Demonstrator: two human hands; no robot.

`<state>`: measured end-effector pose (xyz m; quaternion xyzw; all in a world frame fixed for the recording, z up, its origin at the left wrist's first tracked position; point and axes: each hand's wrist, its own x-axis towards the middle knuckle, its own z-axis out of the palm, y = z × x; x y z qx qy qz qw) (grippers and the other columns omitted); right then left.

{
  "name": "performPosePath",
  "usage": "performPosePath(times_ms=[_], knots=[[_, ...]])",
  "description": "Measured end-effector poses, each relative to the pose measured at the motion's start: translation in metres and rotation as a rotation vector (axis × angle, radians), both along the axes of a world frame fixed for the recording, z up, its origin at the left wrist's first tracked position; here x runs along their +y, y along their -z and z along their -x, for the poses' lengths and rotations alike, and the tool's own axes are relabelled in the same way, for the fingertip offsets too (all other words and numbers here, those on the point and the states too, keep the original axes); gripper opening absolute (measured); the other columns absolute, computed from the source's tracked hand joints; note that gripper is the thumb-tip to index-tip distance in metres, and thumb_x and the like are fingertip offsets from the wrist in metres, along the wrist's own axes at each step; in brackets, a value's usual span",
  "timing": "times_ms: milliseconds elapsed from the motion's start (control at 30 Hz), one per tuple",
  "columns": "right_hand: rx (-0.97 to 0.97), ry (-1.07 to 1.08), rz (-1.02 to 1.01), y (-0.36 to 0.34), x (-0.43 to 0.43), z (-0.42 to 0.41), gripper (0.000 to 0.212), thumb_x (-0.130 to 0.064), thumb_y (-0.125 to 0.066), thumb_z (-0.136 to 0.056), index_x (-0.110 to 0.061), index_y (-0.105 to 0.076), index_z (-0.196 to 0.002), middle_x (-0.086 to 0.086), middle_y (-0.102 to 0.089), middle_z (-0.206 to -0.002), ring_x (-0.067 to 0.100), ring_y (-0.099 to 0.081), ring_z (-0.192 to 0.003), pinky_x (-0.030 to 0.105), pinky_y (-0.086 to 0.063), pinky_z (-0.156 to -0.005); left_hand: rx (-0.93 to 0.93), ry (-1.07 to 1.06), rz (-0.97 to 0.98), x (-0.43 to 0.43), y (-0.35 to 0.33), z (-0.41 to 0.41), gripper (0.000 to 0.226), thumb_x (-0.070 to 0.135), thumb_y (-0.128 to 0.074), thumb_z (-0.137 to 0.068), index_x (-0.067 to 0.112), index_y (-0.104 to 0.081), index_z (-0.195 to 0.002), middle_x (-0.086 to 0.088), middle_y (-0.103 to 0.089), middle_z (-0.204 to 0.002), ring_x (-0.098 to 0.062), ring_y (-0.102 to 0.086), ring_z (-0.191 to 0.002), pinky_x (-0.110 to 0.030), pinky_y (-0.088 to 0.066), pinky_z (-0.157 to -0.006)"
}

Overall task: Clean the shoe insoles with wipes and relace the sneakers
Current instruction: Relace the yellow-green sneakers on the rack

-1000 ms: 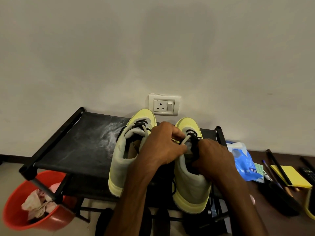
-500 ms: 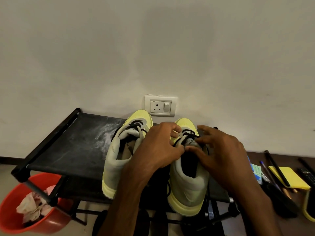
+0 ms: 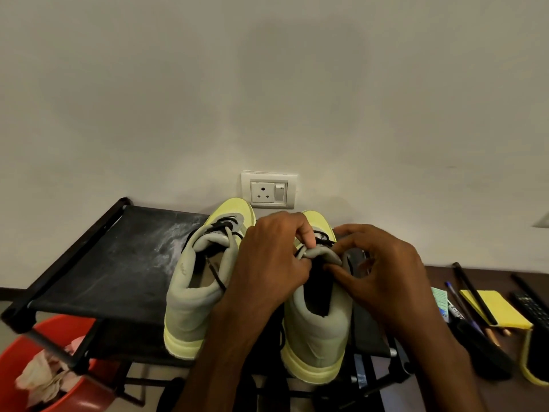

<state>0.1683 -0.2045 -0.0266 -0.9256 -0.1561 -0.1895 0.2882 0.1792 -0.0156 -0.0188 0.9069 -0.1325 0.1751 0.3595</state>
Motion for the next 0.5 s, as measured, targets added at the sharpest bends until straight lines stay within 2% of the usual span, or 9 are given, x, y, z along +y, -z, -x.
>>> performPosePath(times_ms=[100, 200, 267, 333, 400, 500], knots=[[-0.143, 0.050, 0.033, 0.004, 0.004, 0.000, 0.020, -0.020, -0.086, -0.074, -0.020, -0.076, -0.091, -0.005, -0.067, -0.113, 0.018, -0.060, -0.103, 0.035, -0.055, -0.073, -0.049, 0.070, -0.005, 0.004, -0.003, -0.001, 0.019, 0.022, -0.085, -0.071, 0.028, -0.071, -0.082, 0.014, -0.067, -0.080, -0.005, -0.064, -0.066, -0.033, -0.057, -0.068], [-0.222, 0.029, -0.025, 0.007, 0.007, -0.001, 0.020, -0.005, -0.082, -0.079, -0.014, -0.073, -0.094, 0.000, -0.068, -0.102, 0.020, -0.063, -0.091, 0.038, -0.056, -0.071, -0.071, 0.075, 0.016, 0.007, -0.005, 0.000, 0.016, 0.025, -0.086, -0.075, 0.028, -0.072, -0.083, 0.015, -0.070, -0.080, -0.002, -0.067, -0.064, -0.030, -0.059, -0.066], [-0.228, 0.026, -0.066, 0.008, 0.008, 0.000, 0.017, -0.005, -0.081, -0.083, -0.013, -0.073, -0.095, -0.001, -0.071, -0.090, 0.019, -0.065, -0.076, 0.040, -0.058, -0.064, -0.040, 0.079, 0.050, 0.007, -0.007, 0.001, 0.017, 0.031, -0.087, -0.075, 0.029, -0.072, -0.085, 0.016, -0.072, -0.082, 0.000, -0.069, -0.066, -0.029, -0.060, -0.067], [-0.202, 0.029, -0.074, 0.007, 0.007, 0.001, 0.014, -0.010, -0.081, -0.085, -0.015, -0.074, -0.096, -0.003, -0.073, -0.085, 0.016, -0.066, -0.070, 0.037, -0.059, -0.061, 0.014, 0.072, 0.055, 0.008, -0.007, 0.002, 0.021, 0.036, -0.087, -0.075, 0.030, -0.071, -0.086, 0.017, -0.070, -0.081, 0.000, -0.069, -0.067, -0.029, -0.060, -0.069], [-0.152, 0.005, -0.076, 0.003, 0.005, 0.002, 0.014, -0.017, -0.081, -0.086, -0.019, -0.075, -0.098, -0.010, -0.074, -0.086, 0.010, -0.067, -0.071, 0.032, -0.059, -0.063, 0.069, 0.063, 0.021, 0.009, -0.008, 0.004, 0.025, 0.039, -0.087, -0.074, 0.032, -0.067, -0.087, 0.018, -0.068, -0.080, -0.001, -0.067, -0.069, -0.032, -0.059, -0.071], [-0.033, -0.046, -0.117, -0.003, 0.000, 0.003, 0.020, -0.022, -0.083, -0.081, -0.024, -0.077, -0.100, -0.017, -0.073, -0.092, 0.004, -0.068, -0.084, 0.023, -0.059, -0.070, 0.164, 0.072, -0.058, 0.011, -0.009, 0.006, 0.037, 0.044, -0.085, -0.074, 0.035, -0.059, -0.098, 0.020, -0.065, -0.091, 0.000, -0.064, -0.077, -0.034, -0.058, -0.077]])
